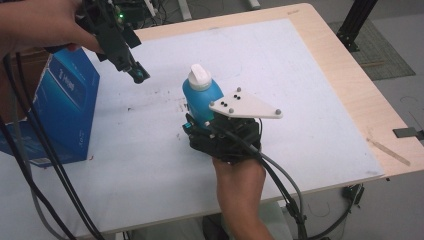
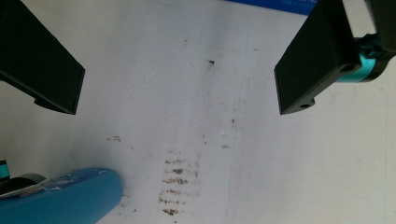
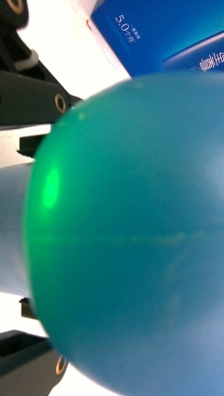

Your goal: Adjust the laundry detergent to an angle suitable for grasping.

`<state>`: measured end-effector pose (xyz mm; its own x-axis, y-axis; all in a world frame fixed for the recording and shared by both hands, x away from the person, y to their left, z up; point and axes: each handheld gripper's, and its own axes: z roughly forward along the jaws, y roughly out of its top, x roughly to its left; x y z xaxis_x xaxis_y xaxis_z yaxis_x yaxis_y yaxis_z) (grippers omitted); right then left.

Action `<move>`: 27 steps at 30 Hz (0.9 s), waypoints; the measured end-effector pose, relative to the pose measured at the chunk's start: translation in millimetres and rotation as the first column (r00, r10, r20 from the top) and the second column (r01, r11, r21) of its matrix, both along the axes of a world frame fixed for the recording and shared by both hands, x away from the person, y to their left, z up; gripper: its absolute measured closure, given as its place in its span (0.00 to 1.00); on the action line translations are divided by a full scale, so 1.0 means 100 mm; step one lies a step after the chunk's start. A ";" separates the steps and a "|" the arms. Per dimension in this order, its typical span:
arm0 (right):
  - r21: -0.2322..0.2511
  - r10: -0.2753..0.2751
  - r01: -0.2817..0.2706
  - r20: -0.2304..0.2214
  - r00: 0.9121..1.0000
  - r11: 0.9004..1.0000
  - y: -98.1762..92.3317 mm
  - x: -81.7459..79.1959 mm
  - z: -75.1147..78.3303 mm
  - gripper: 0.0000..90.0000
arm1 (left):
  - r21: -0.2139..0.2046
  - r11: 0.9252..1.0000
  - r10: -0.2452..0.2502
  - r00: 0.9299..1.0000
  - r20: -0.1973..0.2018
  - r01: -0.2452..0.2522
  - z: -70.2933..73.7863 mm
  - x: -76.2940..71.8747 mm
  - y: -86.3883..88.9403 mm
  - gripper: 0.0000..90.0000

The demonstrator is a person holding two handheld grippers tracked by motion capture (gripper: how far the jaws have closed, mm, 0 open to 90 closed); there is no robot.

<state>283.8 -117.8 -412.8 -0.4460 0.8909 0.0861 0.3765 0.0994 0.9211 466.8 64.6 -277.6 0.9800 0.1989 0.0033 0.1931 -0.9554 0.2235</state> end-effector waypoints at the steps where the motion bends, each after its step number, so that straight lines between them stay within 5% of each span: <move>1: 0.003 -0.001 0.001 0.000 1.000 1.000 0.00 0.00 0.00 0.45 | 0.000 1.000 0.000 1.000 0.000 0.000 0.00 0.00 0.00 0.02; 15: -0.023 -0.007 0.007 0.018 1.000 1.000 0.02 -0.01 0.00 0.48 | 0.003 1.000 -0.001 1.000 -0.001 0.001 -0.01 0.00 0.00 0.02; 27: -0.072 0.078 -0.077 0.000 0.997 0.994 -0.09 0.08 0.17 0.49 | 0.002 1.000 0.004 1.000 -0.006 -0.004 -0.04 0.00 0.03 0.02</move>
<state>292.1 -126.5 -395.7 -0.5142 0.8574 0.0213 0.3621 0.1945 0.9116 467.0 67.4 -281.4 0.9792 0.2027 -0.0018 0.1981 -0.9550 0.2206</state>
